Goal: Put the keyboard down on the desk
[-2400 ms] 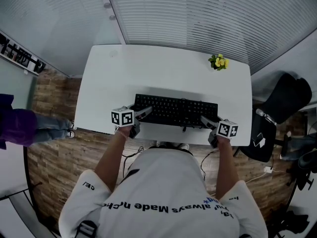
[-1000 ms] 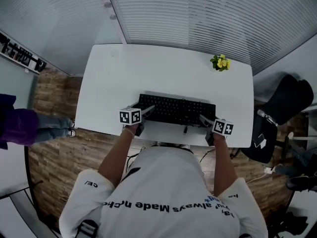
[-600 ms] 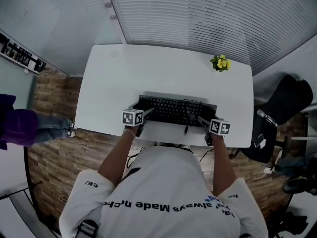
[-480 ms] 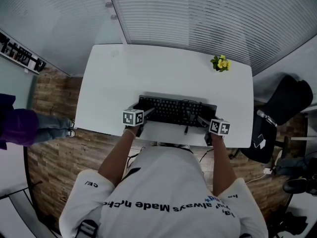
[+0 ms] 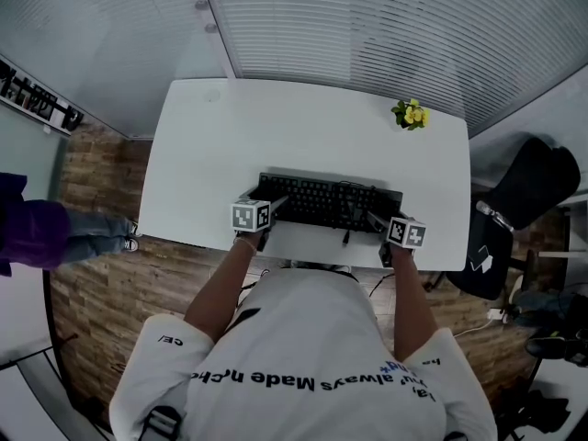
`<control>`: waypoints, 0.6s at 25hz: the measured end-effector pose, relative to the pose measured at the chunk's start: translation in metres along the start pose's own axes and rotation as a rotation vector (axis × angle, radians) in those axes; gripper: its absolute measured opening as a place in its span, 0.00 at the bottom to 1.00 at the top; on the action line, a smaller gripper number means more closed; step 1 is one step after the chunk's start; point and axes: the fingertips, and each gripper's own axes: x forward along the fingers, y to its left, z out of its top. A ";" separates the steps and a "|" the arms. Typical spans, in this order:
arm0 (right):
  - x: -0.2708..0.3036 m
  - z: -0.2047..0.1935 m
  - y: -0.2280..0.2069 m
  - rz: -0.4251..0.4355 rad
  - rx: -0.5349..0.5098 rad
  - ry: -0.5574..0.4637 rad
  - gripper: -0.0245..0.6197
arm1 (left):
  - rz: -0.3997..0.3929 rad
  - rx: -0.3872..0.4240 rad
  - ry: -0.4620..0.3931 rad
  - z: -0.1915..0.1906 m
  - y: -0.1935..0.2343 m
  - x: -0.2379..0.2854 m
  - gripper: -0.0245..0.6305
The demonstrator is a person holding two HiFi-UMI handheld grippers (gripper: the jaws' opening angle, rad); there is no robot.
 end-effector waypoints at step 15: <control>0.003 -0.002 -0.003 -0.142 -0.135 0.017 0.81 | 0.133 0.094 0.005 -0.002 0.008 0.000 0.66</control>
